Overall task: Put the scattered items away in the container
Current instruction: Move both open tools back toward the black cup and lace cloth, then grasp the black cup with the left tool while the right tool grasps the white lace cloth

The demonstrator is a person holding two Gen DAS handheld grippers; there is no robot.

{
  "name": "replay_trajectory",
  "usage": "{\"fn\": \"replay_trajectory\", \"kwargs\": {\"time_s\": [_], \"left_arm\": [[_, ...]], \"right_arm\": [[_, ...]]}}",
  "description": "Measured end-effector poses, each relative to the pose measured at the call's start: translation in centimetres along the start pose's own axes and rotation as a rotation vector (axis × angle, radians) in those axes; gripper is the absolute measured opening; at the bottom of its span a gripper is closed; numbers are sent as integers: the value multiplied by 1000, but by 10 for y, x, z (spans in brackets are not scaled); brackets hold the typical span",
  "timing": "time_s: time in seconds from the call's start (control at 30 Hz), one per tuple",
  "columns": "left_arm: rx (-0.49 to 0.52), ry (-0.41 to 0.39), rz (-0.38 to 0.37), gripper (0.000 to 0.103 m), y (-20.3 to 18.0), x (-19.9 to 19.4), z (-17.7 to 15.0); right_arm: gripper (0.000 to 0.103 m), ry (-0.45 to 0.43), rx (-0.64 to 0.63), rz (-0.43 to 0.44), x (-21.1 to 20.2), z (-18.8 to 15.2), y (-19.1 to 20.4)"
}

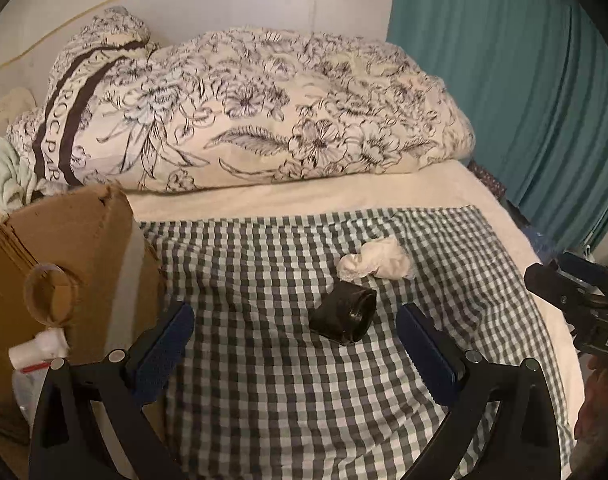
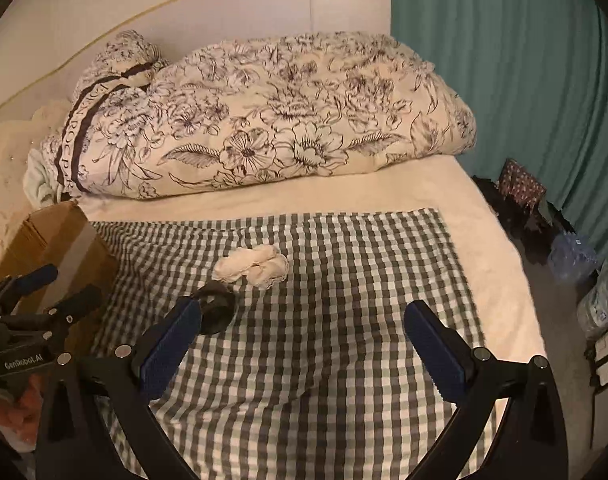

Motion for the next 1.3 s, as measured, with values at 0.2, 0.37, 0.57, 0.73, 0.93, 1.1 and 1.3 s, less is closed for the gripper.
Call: {"fn": "replay_trajectory", "kwargs": {"time_s": [0.2,0.37,0.57,0.73,0.93,1.1,1.3], "left_arm": [[-13,22,34,103,2,35,-10],[-31,42,58,103,4,63,-22],[-38,43,79,103,2,88,-30],[-40,25,81,102,1,101,-29],[-43,25,64,102,0,106,-26],[-50,36,38,102,0,108,-28],[-42,57,28,102,-9,109,-33]], "right_arm": [[102,43,-59,34,47,-8,10],[102,97,-76,70,90,-22,23],[98,116,-119,83,128,-31,35],[93,114,-118,92,151,-27,38],[87,94,-162,99,163,-12,53],[47,166,-193,79,187,-19,57],[14,164,-185,67,184,-19,48]]}}
Point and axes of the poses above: each gripper's, at about its wrist camera, not at the fingertips, and x roughly the way its jaws point, y to its left, z to its top, the point moved 7 cm from there along x, roughly the way its jaws point, and after that the axes turned 5 degrees about -z, right-handed, at the moved point
